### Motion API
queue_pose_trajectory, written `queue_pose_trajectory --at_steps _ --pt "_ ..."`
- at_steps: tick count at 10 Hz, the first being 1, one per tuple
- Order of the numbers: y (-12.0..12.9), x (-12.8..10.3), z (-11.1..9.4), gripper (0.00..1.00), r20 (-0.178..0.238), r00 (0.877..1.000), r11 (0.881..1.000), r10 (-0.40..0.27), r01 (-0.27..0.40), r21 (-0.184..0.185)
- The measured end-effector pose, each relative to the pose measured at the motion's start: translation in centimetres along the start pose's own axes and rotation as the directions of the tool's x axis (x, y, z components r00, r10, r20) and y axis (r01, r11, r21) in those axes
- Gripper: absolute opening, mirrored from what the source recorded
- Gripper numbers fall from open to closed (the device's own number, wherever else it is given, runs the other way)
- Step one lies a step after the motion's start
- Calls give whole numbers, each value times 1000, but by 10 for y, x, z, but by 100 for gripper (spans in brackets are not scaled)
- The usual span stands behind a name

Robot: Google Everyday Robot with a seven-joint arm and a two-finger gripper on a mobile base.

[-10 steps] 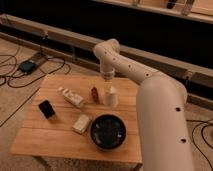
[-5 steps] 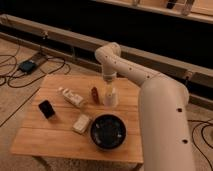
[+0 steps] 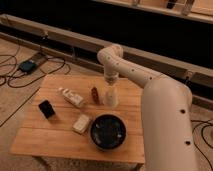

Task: Place the ceramic cup over the eraser

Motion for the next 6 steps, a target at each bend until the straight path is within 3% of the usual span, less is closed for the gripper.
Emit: queue_pose_trajectory --at_steps 1,6 --pt "-1 -1 1 74 1 1000 1000 2 -2 2" --pt "-2 -4 3 23 14 1000 1000 1 -1 3"
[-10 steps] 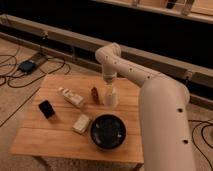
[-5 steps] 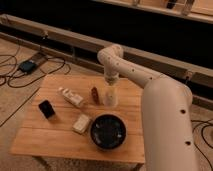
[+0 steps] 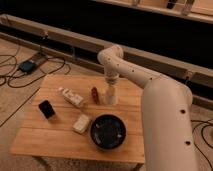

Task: Place the ceramic cup over the eraser

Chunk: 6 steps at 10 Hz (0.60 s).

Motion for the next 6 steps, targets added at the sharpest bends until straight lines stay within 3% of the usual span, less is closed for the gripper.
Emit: queue_pose_trajectory --at_steps 2,6 --pt "1 1 -8 4 1 1000 1000 3 -3 -12" --pt "5 1 -44 0 -3 1000 998 3 -4 -64"
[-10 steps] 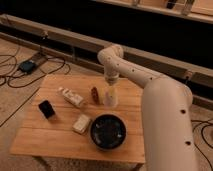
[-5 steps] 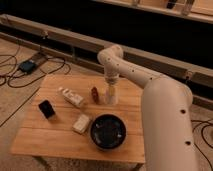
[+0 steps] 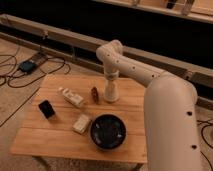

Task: Place the ceramic cup over the eraser

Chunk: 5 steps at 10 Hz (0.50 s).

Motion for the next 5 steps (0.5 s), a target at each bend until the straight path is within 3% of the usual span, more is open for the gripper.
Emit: queue_pose_trajectory --at_steps 2,5 --pt "-1 8 -25 0 0 1000 999 -31 31 -9" --pt "-8 59 -72 0 -15 986 986 -164 163 -33"
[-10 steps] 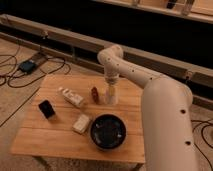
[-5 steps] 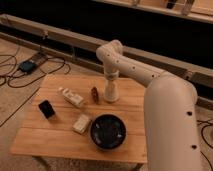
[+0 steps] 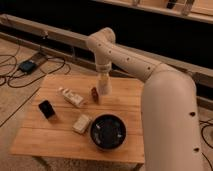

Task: Place the ceramic cup over the eraser

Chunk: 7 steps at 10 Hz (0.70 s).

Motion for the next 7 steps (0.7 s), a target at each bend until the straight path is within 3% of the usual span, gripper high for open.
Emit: queue_pose_trajectory --at_steps 4,7 --pt "-1 70 -33 0 -29 984 984 -176 175 -14" --pt "-6 121 -45 0 -62 952 954 -301 300 -19"
